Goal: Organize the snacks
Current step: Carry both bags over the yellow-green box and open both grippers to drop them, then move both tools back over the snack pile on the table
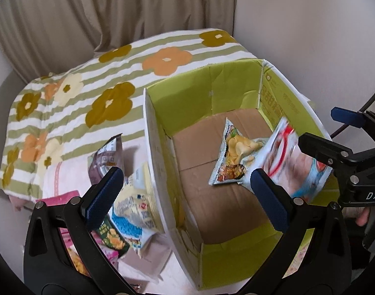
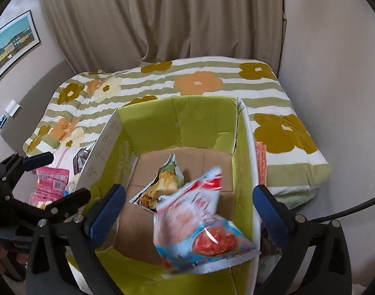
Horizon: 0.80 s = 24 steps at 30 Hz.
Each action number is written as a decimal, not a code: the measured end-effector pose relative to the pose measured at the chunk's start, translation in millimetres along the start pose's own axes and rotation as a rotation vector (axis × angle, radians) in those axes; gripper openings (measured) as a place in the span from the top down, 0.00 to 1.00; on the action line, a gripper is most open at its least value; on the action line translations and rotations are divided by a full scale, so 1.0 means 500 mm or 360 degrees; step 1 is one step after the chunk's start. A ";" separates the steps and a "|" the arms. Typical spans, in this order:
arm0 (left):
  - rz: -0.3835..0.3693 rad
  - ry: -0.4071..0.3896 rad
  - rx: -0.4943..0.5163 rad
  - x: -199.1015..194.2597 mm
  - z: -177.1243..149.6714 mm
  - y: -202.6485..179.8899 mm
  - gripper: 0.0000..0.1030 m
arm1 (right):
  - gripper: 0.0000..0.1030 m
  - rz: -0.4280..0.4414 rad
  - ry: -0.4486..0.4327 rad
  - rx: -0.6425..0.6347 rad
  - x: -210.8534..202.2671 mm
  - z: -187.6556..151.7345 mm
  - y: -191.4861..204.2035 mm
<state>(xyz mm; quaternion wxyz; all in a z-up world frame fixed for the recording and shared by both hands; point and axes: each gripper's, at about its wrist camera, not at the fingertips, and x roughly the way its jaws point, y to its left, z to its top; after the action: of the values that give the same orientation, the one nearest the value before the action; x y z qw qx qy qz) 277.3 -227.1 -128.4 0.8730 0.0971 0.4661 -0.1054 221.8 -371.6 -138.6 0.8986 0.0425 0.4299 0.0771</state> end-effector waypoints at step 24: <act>0.0140 -0.0171 -0.0272 -0.217 -0.127 0.115 0.00 | 0.00 0.0115 -0.0043 -0.0170 -0.145 -0.030 0.106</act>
<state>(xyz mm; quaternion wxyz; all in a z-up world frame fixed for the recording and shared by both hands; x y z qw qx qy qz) 183.8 -144.9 -68.6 0.9056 0.0368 0.4213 -0.0320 159.7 -331.8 -85.0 0.9019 0.0110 0.4112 0.1319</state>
